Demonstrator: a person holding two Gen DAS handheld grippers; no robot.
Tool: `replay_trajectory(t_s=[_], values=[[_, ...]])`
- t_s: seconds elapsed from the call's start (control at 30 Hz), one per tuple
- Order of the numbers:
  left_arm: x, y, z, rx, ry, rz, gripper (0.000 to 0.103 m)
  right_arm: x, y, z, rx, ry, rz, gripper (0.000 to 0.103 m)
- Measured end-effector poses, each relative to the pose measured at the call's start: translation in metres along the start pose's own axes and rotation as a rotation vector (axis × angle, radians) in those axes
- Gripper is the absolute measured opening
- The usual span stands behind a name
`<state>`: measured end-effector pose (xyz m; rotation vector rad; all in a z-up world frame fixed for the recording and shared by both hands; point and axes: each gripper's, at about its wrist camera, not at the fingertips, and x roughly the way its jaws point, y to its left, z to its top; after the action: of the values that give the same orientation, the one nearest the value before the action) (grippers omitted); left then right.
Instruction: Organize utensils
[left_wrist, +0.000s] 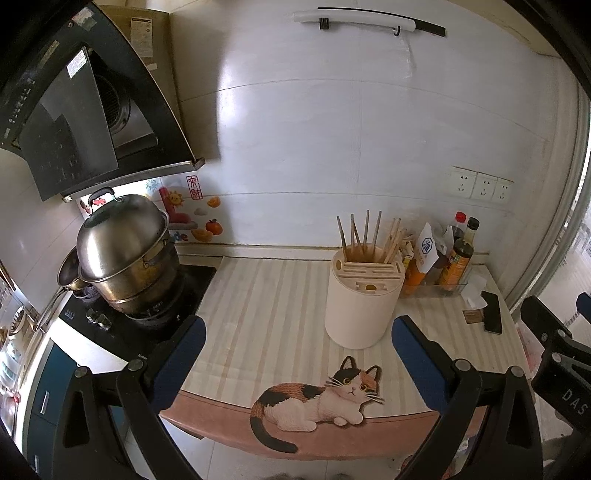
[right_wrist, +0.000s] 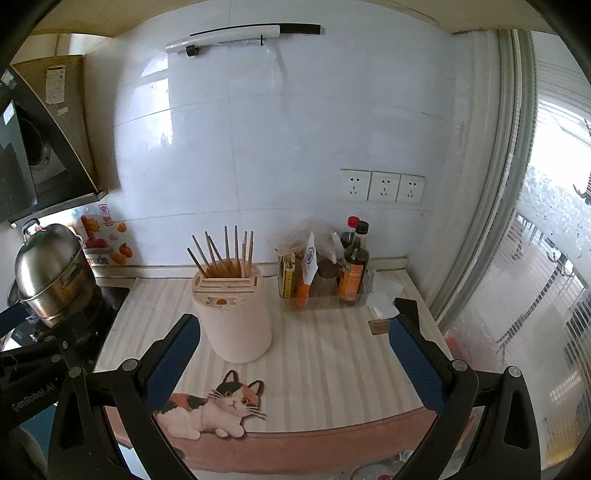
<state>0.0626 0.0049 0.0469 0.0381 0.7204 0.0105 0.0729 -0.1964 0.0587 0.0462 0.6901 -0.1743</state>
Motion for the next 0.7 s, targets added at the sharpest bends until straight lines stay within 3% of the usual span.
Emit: replay_trajectory(t_s=[0.7], values=[[-0.0039,-0.0015,-0.0009,0.003,-0.010,0.008,0.103,-0.0021,-0.0025,-0.0018,-0.015,-0.014,0.008,0.103]])
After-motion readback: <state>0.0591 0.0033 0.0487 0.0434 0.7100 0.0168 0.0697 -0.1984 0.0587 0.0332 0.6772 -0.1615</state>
